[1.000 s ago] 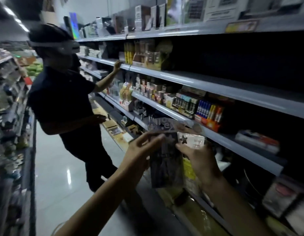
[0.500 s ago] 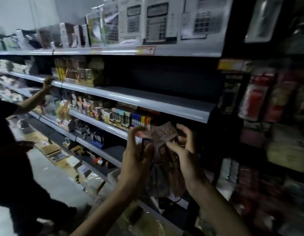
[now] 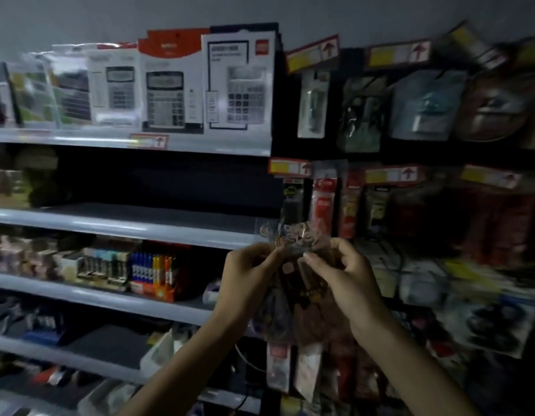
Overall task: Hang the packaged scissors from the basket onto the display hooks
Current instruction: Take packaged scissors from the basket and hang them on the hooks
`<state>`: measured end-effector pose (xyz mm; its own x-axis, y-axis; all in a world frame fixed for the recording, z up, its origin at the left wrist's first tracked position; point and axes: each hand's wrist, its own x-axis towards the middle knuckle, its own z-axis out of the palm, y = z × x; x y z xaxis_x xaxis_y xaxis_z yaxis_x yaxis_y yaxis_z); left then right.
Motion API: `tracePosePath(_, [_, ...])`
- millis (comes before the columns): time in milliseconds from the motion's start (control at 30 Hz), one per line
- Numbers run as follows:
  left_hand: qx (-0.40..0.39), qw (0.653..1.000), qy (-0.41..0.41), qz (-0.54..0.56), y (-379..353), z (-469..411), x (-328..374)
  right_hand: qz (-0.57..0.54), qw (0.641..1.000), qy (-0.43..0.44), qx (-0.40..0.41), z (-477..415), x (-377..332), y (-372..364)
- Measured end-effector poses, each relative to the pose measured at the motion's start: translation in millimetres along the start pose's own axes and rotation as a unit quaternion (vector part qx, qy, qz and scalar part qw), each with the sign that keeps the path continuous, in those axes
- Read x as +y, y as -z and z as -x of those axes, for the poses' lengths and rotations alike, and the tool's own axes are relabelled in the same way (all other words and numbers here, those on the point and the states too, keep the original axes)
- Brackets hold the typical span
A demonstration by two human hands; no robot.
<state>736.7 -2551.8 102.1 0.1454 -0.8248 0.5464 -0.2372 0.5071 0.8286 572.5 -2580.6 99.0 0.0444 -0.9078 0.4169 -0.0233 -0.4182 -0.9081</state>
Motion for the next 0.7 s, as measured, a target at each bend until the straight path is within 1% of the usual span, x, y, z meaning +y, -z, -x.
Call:
tracePosePath(33, [0.000, 1.000, 0.008, 0.023, -1.9, -4.3, 4.0, 0.007, 1.000, -0.001, 0.012, -0.9, -6.7, 7.1])
tracePosePath(200, [-0.081, 0.992, 0.041, 0.084, -23.9, -31.3, 22.5, 0.051, 0.998, -0.008, 0.032, -13.3, -38.4, 43.9])
tracePosePath(267, [-0.098, 0.991, 0.033, 0.083, -33.9, -44.6, 27.8, 0.052, 0.998, -0.004, 0.045, -22.3, -46.8, 57.8])
tracePosePath(367, [-0.111, 0.990, 0.013, 0.088, -51.1, -64.5, 41.4, 0.043, 0.997, 0.028, 0.064, -40.6, -54.3, 78.0])
tracePosePath(433, [-0.111, 0.990, 0.001, 0.089, -63.7, -79.7, 47.3, 0.046, 0.995, 0.049, 0.076, -56.1, -57.6, 90.6])
tracePosePath(533, [-0.086, 0.992, -0.026, 0.086, -79.3, -104.2, 57.8, 0.046, 0.991, 0.080, 0.092, -80.6, -61.9, 106.3])
tracePosePath(700, [-0.049, 0.995, -0.033, 0.081, -100.5, -145.7, 78.5, 0.043, 0.987, 0.126, 0.096, -120.5, -71.3, 128.0])
